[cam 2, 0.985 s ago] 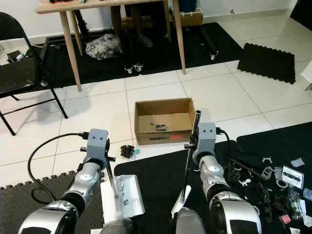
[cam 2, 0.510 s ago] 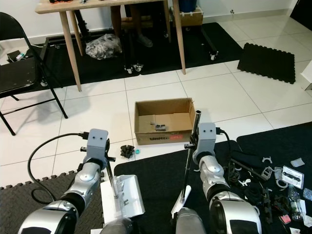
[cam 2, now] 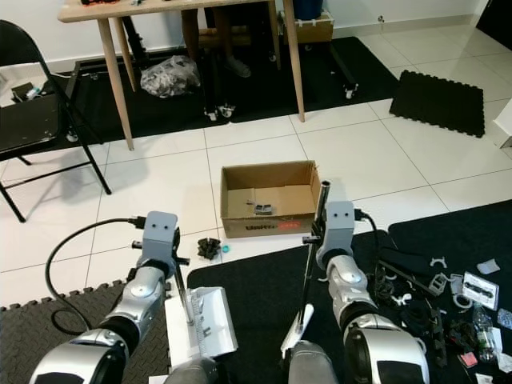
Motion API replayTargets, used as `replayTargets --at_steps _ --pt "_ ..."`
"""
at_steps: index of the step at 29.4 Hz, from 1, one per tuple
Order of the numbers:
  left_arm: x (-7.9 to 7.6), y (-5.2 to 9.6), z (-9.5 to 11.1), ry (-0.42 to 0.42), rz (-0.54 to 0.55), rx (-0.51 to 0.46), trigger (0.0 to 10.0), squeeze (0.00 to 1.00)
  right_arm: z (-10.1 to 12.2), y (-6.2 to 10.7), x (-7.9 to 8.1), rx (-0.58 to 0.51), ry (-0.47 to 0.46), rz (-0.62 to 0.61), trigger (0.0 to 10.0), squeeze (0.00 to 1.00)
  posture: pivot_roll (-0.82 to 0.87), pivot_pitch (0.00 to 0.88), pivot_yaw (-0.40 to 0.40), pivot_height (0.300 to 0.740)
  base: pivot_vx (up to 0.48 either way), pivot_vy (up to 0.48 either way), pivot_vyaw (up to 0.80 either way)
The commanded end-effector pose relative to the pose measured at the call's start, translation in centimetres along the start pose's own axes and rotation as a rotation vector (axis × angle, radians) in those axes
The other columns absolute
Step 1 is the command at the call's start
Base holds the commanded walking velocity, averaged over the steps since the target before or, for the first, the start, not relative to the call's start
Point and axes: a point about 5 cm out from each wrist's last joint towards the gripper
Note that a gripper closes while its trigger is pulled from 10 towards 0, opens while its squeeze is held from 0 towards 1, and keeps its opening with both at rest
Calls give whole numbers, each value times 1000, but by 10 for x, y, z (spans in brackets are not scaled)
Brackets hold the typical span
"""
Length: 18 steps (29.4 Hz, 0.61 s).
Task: Sweep floor
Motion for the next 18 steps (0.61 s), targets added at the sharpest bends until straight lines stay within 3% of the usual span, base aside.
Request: replayTargets --at_steps 1,18 --pt "7 13 -33 -65 11 159 10000 0 -12 4 -2 56 -14 -21 10000 0 -15 0 30 740 0 0 0" --pt "6 12 -33 -64 11 160 10000 0 -11 4 -2 56 -15 -22 10000 0 -15 0 30 740 0 0 0"
Point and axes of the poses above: a point about 5 cm out from each wrist's last joint towards the gripper, its own y axis pointing back from the gripper into the wrist, its own z axis along the axis of the wrist's last joint, x = y × z, and after that the axes turned 12 degrees about -y, right-handed
